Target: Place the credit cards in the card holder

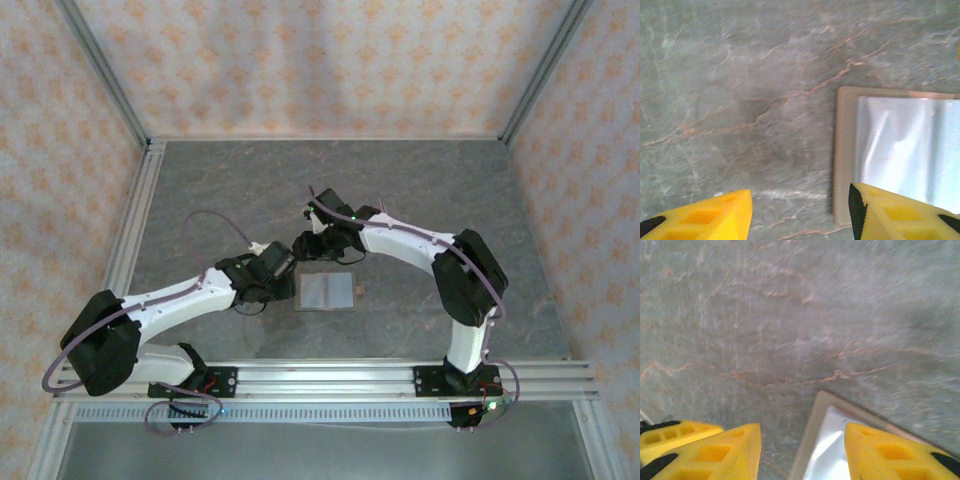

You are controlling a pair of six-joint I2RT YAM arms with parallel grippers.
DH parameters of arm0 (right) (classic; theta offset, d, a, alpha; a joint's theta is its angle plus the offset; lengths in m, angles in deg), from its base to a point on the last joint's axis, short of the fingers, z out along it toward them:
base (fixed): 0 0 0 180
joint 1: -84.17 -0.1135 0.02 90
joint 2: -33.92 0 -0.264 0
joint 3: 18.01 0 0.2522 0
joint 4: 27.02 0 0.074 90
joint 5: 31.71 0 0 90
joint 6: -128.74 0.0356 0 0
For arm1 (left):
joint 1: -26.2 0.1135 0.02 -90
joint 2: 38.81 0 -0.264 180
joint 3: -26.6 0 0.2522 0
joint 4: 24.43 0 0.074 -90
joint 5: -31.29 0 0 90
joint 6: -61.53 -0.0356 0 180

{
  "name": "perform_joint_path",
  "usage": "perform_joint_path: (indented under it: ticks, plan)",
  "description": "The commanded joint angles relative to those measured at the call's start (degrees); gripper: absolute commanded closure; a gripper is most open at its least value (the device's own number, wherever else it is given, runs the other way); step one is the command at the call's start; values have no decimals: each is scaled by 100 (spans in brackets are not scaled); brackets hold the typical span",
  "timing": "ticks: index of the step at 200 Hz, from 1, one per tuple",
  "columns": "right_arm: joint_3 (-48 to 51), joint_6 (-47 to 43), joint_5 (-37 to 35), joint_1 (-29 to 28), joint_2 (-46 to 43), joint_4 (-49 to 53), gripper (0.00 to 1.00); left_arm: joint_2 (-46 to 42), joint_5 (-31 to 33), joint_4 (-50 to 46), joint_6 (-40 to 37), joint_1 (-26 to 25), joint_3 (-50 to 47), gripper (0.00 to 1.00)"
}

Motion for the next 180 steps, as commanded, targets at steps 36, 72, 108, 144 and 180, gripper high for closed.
perform_joint_path:
  ticks: [36, 72, 108, 144, 180]
  plan:
    - [-61, -446, -953, 521, -543, 678, 66, 1021, -303, 133, -600, 9, 787, 47]
    - [-171, -519, -1919, 1062, -818, 1085, 74, 1811, -458, 155, -838, 27, 1281, 51]
    - [-660, -612, -3106, 1476, -514, 1712, 72, 2110, -406, 65, -1044, 64, 1434, 55]
    - [-1293, -763, -3511, 1728, 81, 2127, 71, 2124, -401, 20, -1177, 81, 1347, 58]
    - [-1764, -825, -3469, 1788, 571, 2311, 72, 2122, -430, 22, -1239, 81, 1298, 58]
